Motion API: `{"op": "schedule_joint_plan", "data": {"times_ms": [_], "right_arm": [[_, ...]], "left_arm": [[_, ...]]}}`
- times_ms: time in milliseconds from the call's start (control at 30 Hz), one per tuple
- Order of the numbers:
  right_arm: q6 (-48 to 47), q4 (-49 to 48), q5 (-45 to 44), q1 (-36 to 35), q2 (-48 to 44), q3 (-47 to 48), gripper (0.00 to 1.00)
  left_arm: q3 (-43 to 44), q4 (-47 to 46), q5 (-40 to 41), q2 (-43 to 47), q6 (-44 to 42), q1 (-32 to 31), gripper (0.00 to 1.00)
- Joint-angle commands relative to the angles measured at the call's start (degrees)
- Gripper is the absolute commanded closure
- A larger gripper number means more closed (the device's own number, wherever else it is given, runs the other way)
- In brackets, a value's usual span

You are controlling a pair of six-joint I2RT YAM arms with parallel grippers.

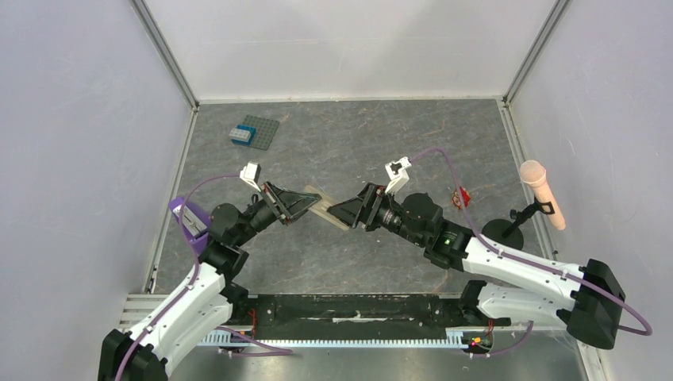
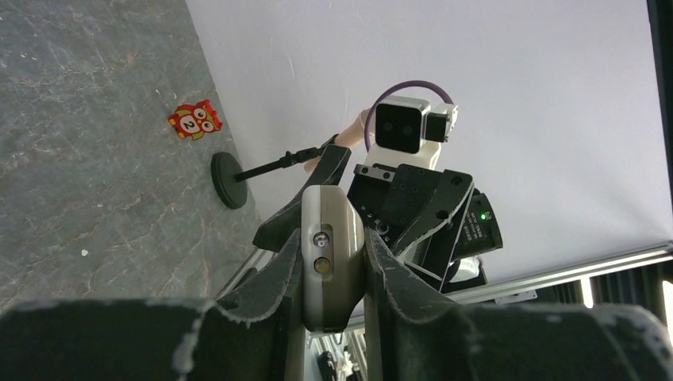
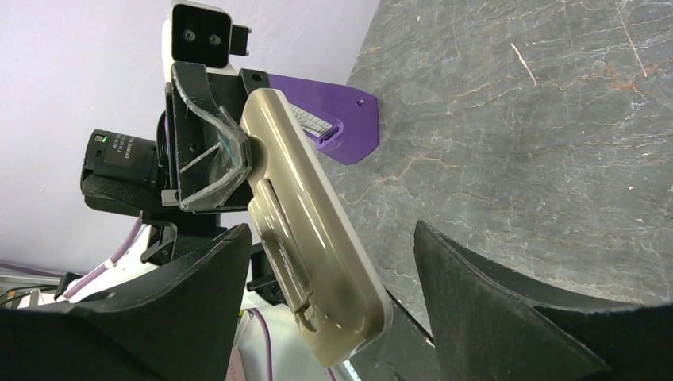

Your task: Load the batteries into the remote control

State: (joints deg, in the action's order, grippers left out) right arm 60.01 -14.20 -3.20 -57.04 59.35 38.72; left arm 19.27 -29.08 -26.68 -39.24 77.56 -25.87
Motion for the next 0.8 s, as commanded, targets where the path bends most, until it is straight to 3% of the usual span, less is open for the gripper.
{"op": "schedule_joint_plan", "data": {"times_ms": [0,200,367,567,767], "right_arm": [[-0.76,-2.87,0.43,0.08,0.81,2.63,0.22],[-0.45,-2.91,1.31,0.06,2.41,2.76,0.24],[0.41,-2.83,2.34,0.21,3.22,2.37,0.35],[0.84,-3.47,2.63,0.44,1.98,2.06,0.23],[0.89,-4.38,2.86,1.15,1.34,2.52,0.21]], "left_arm": [[3.04,-1.90,-2.84,0.18,-3.88,-0.23,0.98],[3.66,-1.96,-4.44,0.04,-5.20,-0.22,0.98],[3.94,-2.11,-5.11,0.10,-5.70,-0.16,0.98],[3.77,-2.28,-5.34,0.05,-6.80,-0.15,0.98],[2.89,-2.94,-5.23,-0.61,-6.52,-0.21,0.98]]}}
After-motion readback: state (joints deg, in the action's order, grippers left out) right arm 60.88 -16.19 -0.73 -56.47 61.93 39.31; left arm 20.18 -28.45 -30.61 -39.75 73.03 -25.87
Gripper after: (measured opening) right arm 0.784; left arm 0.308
